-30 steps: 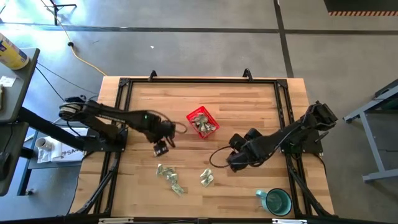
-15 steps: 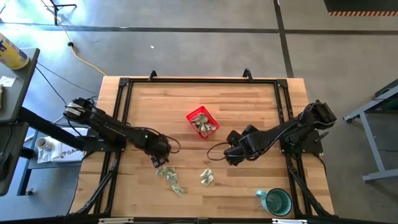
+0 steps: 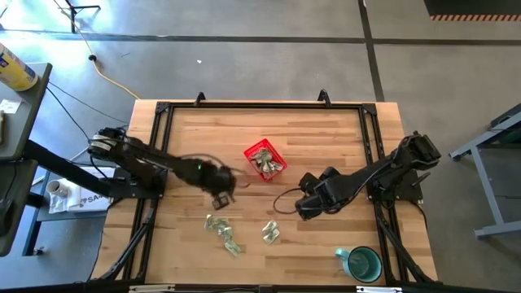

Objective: Pick and place Stevia / Truvia into bins
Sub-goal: Put the truvia packet into the red basket

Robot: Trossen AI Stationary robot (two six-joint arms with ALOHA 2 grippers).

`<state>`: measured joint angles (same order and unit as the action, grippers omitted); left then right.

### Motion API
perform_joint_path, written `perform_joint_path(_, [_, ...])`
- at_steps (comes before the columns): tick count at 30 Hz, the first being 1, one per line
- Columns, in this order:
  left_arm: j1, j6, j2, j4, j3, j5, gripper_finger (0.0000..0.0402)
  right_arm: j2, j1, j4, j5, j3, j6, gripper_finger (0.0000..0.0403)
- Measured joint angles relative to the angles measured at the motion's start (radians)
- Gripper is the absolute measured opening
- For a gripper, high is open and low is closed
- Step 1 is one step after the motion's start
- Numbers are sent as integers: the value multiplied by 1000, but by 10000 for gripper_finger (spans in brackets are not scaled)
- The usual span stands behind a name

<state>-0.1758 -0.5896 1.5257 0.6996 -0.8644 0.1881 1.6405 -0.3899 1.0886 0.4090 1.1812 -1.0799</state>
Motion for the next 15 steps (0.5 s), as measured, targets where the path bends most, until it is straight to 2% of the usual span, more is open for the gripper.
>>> perform_joint_path(4, [86, 154, -15, 19, -180, -17, 42, 0, -57, 21, 6, 0, -112, 307])
perform_joint_path(8, [184, 330, 9, -59, -325, 10, 37, 0, -110, 21, 13, 0, -210, 307])
perform_joint_path(9, [212, 360, 23, -84, -347, -3, 37, 0, -119, 19, 12, 0, -223, 307])
perform_joint_path(13, [317, 400, 114, -187, -370, -178, 44, 0, -137, 5, 5, 1, -248, 307])
perform_joint_path(15, [337, 403, 148, -231, -373, -194, 86, 0, -138, 2, 1, 0, -248, 307])
